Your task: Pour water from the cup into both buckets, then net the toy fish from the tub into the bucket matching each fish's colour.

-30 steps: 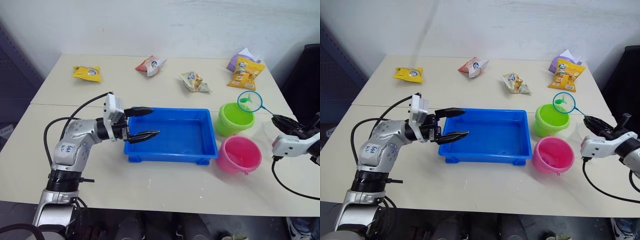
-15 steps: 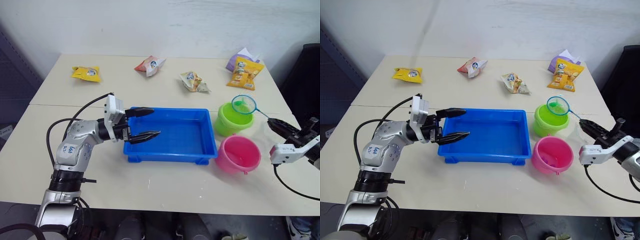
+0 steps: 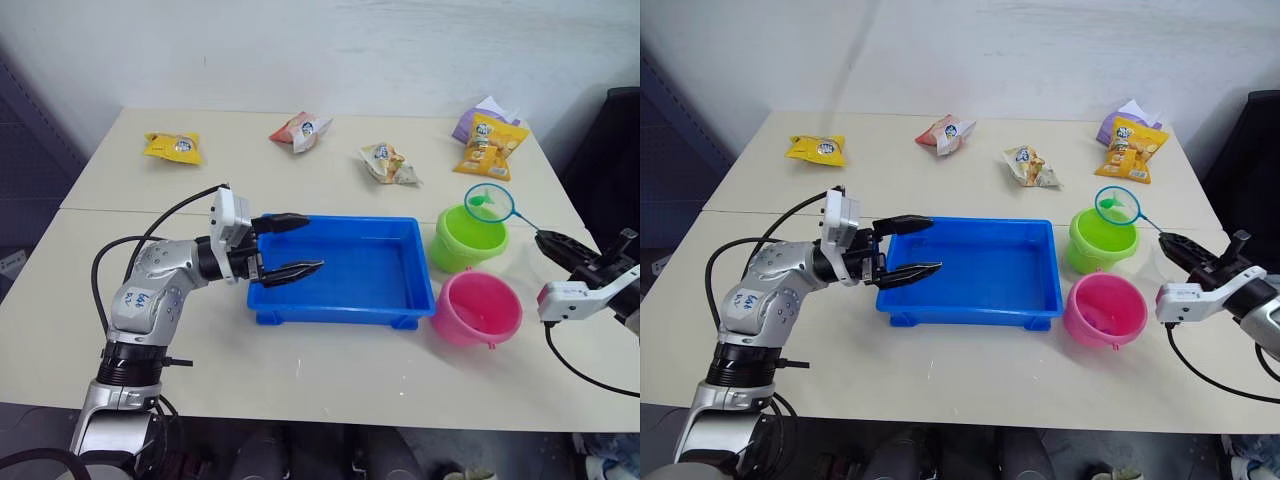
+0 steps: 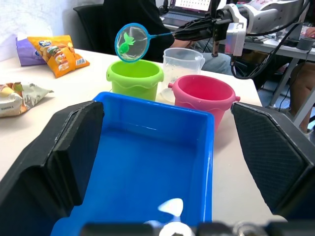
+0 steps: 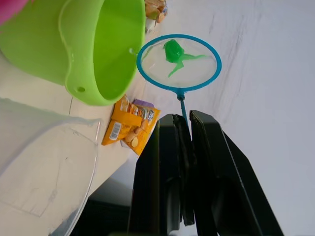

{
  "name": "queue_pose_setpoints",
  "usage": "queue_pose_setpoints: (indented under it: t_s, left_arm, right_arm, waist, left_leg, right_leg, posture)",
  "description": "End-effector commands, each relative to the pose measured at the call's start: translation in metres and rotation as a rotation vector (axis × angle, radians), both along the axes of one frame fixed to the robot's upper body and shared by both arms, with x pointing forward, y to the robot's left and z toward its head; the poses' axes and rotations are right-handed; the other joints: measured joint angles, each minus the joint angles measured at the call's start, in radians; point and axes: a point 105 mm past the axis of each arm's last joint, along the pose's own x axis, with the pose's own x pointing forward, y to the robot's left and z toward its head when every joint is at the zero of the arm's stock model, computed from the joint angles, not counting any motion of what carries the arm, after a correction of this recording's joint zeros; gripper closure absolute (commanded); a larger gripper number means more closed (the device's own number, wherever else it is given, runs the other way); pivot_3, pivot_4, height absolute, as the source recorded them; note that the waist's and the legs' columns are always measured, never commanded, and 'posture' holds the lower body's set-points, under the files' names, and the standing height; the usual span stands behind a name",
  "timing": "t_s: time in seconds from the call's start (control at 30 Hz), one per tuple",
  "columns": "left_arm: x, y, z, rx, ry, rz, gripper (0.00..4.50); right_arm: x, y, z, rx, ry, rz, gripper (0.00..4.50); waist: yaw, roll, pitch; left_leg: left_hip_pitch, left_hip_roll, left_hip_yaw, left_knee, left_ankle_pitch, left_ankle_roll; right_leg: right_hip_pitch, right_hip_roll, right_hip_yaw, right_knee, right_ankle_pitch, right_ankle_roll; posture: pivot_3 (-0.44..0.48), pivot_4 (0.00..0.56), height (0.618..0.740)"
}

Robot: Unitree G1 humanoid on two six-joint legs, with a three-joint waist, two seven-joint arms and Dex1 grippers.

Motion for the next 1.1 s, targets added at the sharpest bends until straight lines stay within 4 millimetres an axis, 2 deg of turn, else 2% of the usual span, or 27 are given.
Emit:
queue_pose_setpoints:
  t_s: [0.03,0.17,0.27,0.4,0.57,0.7,0.73,0.83,0.93,1.03,1.1]
  left_arm:
    - [-0.005,-0.005,0.015,-0.019,-0.047,-0.014,0.04]
    - [-0.004,-0.006,0.016,-0.021,-0.046,-0.013,0.04]
    - [-0.004,-0.007,0.016,-0.024,-0.045,-0.011,0.04]
    - [-0.004,-0.007,0.014,-0.024,-0.040,-0.017,0.04]
    - [-0.002,-0.004,0.009,-0.026,-0.040,-0.011,0.04]
    - [-0.001,0.002,0.004,-0.025,-0.038,-0.003,0.04]
    - [-0.001,0.004,0.003,-0.024,-0.038,-0.002,0.04]
    - [-0.001,0.007,-0.001,-0.023,-0.036,0.003,0.04]
    - [-0.001,0.008,-0.003,-0.024,-0.036,0.000,0.04]
    - [0.000,0.010,-0.004,-0.024,-0.037,0.004,0.04]
    - [0.000,0.011,-0.006,-0.024,-0.035,0.002,0.04]
  right_arm:
    - [-0.001,-0.009,0.017,0.001,-0.052,-0.034,4.50]
    - [-0.006,0.005,0.007,-0.010,0.002,0.035,4.50]
    - [-0.001,-0.021,0.026,0.014,-0.085,-0.085,4.50]
    - [-0.005,0.000,0.010,-0.024,0.004,0.028,4.50]
    - [-0.001,-0.011,0.011,-0.003,-0.033,-0.032,4.50]
    - [-0.007,0.001,0.000,0.001,0.021,0.037,4.50]
    - [-0.007,0.000,0.000,0.007,0.025,0.029,4.50]
    - [-0.002,-0.020,0.007,0.031,-0.027,-0.078,4.50]
    - [-0.003,-0.001,0.001,0.023,0.003,0.010,4.50]
    - [-0.003,0.003,0.005,0.021,-0.014,0.020,4.50]
    - [-0.006,0.010,-0.009,0.028,0.058,0.059,4.50]
  waist:
    - [0.000,0.000,0.000]
    - [0.000,0.000,0.000]
    - [-0.001,0.000,0.000]
    - [0.000,0.000,0.000]
    - [0.000,0.000,0.000]
    - [0.000,0.000,0.000]
    - [0.000,0.000,0.000]
    - [0.000,0.000,0.000]
    - [0.000,0.000,0.000]
    - [-0.001,0.000,0.000]
    - [0.000,0.000,0.000]
  left_leg:
    - [0.000,0.000,0.000,0.000,0.000,0.000]
    - [0.000,0.000,0.000,0.000,0.000,0.000]
    - [0.000,0.000,0.000,0.000,0.000,0.000]
    - [0.000,0.000,0.000,0.001,0.000,0.000]
    - [0.000,0.000,0.000,0.001,0.000,0.000]
    - [0.000,0.000,0.000,0.001,0.000,0.000]
    - [0.000,0.000,0.000,0.001,0.000,0.000]
    - [0.000,0.000,0.000,0.001,0.000,0.000]
    - [0.000,0.000,0.000,0.001,0.000,0.000]
    - [0.000,0.000,0.000,0.001,0.000,0.000]
    - [0.000,0.000,0.000,0.001,0.000,0.000]
  right_leg:
    - [0.000,0.000,0.000,0.000,0.000,0.000]
    - [0.000,0.000,0.000,0.000,0.000,0.000]
    - [0.000,0.000,0.000,0.000,0.000,0.000]
    - [0.000,0.000,0.000,0.001,0.000,0.000]
    - [0.000,0.000,0.000,0.001,0.000,0.000]
    - [0.000,0.000,0.000,0.001,0.000,0.000]
    - [0.000,0.000,0.000,0.001,0.000,0.000]
    - [0.000,0.000,0.000,0.001,0.000,0.000]
    - [0.000,0.000,0.000,0.001,0.000,0.000]
    - [0.000,0.000,0.000,0.001,0.000,0.000]
    - [0.000,0.000,0.000,0.002,0.000,0.000]
  posture:
    - [0.000,0.150,0.738]
    - [0.000,0.150,0.738]
    - [0.000,0.150,0.738]
    - [0.000,0.150,0.738]
    - [0.000,0.150,0.738]
    - [0.000,0.150,0.738]
    - [0.000,0.150,0.738]
    - [0.000,0.150,0.738]
    - [0.000,0.150,0.738]
    - [0.000,0.150,0.738]
    - [0.000,0.150,0.738]
